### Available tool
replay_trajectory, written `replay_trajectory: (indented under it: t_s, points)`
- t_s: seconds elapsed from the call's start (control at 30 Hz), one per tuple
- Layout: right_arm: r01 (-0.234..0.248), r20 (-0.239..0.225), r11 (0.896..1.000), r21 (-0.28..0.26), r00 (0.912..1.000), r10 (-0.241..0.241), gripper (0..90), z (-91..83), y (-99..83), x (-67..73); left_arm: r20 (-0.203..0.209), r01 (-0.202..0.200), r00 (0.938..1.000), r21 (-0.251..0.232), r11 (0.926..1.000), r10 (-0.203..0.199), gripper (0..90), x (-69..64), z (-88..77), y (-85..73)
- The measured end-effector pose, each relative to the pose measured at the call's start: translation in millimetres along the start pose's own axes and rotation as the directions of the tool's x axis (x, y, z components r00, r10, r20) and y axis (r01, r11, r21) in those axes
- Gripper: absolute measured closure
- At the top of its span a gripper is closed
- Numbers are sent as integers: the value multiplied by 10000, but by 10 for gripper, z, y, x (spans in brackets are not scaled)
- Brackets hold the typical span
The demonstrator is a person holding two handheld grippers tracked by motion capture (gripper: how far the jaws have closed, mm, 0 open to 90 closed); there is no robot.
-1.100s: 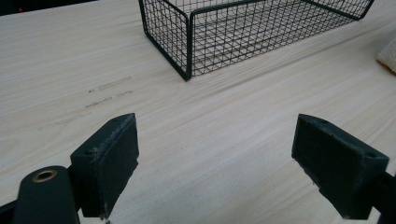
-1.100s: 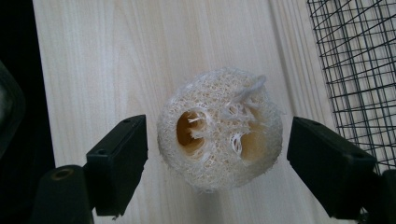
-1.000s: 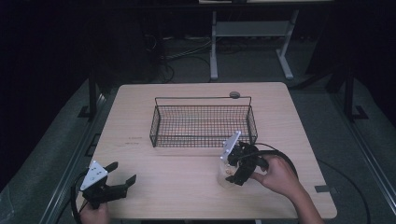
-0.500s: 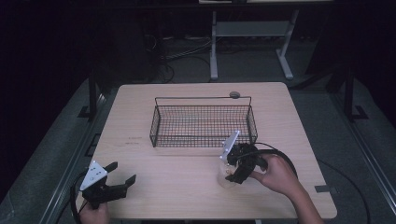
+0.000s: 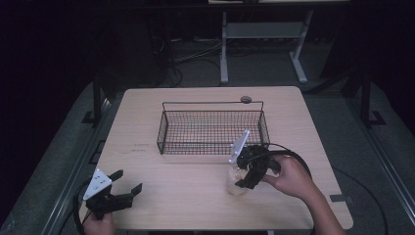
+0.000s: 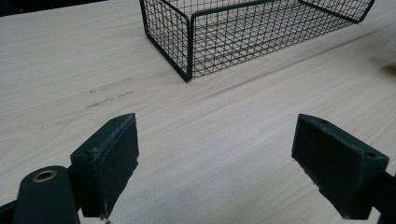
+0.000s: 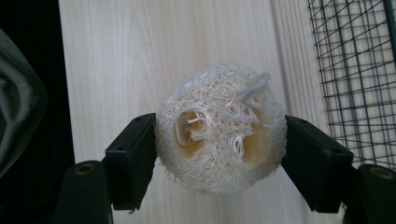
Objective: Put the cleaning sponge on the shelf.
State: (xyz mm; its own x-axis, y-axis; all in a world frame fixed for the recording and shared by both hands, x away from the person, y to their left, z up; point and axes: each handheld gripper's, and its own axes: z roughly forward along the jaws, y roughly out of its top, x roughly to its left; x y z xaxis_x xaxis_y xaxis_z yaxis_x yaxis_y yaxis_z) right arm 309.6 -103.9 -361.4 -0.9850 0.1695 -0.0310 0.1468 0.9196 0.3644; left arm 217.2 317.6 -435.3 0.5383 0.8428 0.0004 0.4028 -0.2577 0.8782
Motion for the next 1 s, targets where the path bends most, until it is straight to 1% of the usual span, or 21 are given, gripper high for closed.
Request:
replay_trajectory:
  t_s: [0.07,0.1,0.17,0.2,0.37,0.43,0.53,0.7,0.87,1.0]
  points:
    - [76,-72,9999,-67,9999,-76,288,-44,39,-12,-16,2,10000,7,10000,-2,139,3,0,0]
    - [61,-61,10000,-49,10000,-61,288,-55,48,-11,-18,8,10000,3,10000,-8,139,4,0,-1]
    - [179,32,9998,-105,9998,-179,289,-102,90,-17,-26,16,10000,5,10000,-16,139,8,1,-1]
    - [247,2,9996,-165,9997,-247,289,-122,108,-23,-26,25,10000,3,10000,-25,139,8,1,-2]
    - [301,35,9992,-251,9995,-300,289,-201,191,-72,-29,10,10000,0,10000,-10,139,10,-2,-1]
    - [336,-1,9990,-286,9994,-337,289,-217,219,-94,-15,28,10000,5,10000,-28,139,11,-1,-2]
    - [374,29,9991,-179,9993,-374,289,-224,250,-126,-29,27,10000,-4,10000,-27,139,9,0,-1]
    - [353,-57,9988,-339,9994,-355,289,-260,281,-178,-28,-10,10000,-2,10000,10,139,6,-1,2]
    - [321,93,9984,-464,9995,-317,289,-330,320,-237,-38,-28,10000,-9,10000,28,139,5,0,2]
    - [349,129,9986,-396,9993,-344,290,-347,359,-277,-30,1,10000,-14,10000,-1,139,8,-1,2]
